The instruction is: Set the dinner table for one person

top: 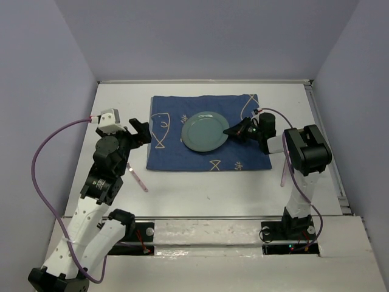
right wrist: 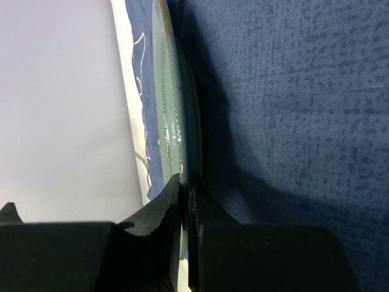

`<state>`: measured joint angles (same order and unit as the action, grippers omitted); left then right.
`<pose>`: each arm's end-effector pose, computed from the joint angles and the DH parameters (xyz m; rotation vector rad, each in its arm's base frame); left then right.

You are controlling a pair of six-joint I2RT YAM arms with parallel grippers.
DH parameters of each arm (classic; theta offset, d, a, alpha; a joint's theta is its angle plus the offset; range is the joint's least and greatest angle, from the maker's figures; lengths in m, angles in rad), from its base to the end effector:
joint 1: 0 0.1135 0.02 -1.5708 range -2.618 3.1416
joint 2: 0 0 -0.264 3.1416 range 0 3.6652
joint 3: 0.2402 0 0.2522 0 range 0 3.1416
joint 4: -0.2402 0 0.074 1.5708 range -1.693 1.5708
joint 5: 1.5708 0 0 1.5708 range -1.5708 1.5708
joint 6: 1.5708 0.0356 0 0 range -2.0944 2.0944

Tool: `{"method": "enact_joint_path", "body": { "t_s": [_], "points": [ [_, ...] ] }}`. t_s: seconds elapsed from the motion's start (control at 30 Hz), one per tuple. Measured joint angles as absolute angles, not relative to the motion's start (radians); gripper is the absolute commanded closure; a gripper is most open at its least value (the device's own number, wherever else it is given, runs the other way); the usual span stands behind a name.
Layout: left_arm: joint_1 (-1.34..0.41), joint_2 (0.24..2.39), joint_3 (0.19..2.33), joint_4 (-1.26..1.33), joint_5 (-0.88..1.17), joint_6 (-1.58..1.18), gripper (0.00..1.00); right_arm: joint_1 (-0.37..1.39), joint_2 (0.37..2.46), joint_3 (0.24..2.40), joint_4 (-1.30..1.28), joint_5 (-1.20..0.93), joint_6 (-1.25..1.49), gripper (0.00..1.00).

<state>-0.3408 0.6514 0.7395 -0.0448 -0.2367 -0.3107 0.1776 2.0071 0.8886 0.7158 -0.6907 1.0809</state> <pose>0.1510 -0.0447 0.3596 -0.1665 1.5292 -0.3382 0.3758 0.0905 0.1189 0.4748 2.1412 1.4506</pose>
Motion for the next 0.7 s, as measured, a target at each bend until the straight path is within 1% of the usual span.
{"method": "enact_joint_path", "body": {
  "t_s": [0.03,0.1,0.13,0.17,0.27,0.33,0.4,0.5,0.57,0.6,0.63,0.7],
  "points": [
    [-0.341,0.651,0.732,-0.045,-0.238,-0.303,0.01,0.178,2.007,0.889,0.717,-0.691,1.081,0.95],
    [-0.341,0.653,0.727,-0.048,-0.245,-0.291,0.01,0.178,2.007,0.889,0.717,-0.69,1.079,0.74],
    [-0.341,0.653,0.724,-0.05,-0.249,-0.286,0.01,0.178,2.007,0.889,0.717,-0.69,1.08,0.74],
    [-0.341,0.65,0.72,-0.049,-0.254,-0.278,0.01,0.178,2.007,0.889,0.715,-0.687,1.077,0.63],
    [-0.341,0.643,0.714,-0.049,-0.259,-0.27,0.01,0.178,2.006,0.889,0.699,-0.679,1.057,0.47],
    [-0.341,0.641,0.712,-0.049,-0.263,-0.266,0.01,0.178,2.001,0.899,0.633,-0.661,1.018,0.36],
    [-0.341,0.64,0.712,-0.049,-0.263,-0.265,0.01,0.178,1.987,0.904,0.595,-0.647,0.997,0.35],
    [-0.341,0.637,0.712,-0.049,-0.263,-0.261,0.01,0.179,1.924,0.93,0.471,-0.604,0.923,0.32],
    [-0.341,0.63,0.712,-0.049,-0.265,-0.258,0.01,0.181,1.86,0.953,0.377,-0.562,0.862,0.32],
    [-0.341,0.625,0.712,-0.049,-0.265,-0.257,0.01,0.183,1.841,0.958,0.354,-0.548,0.84,0.32],
    [-0.341,0.617,0.711,-0.049,-0.265,-0.255,0.01,0.183,1.809,0.966,0.312,-0.522,0.805,0.36],
    [-0.341,0.604,0.711,-0.049,-0.265,-0.252,0.01,0.185,1.742,0.981,0.24,-0.482,0.753,0.39]
  ]
}}
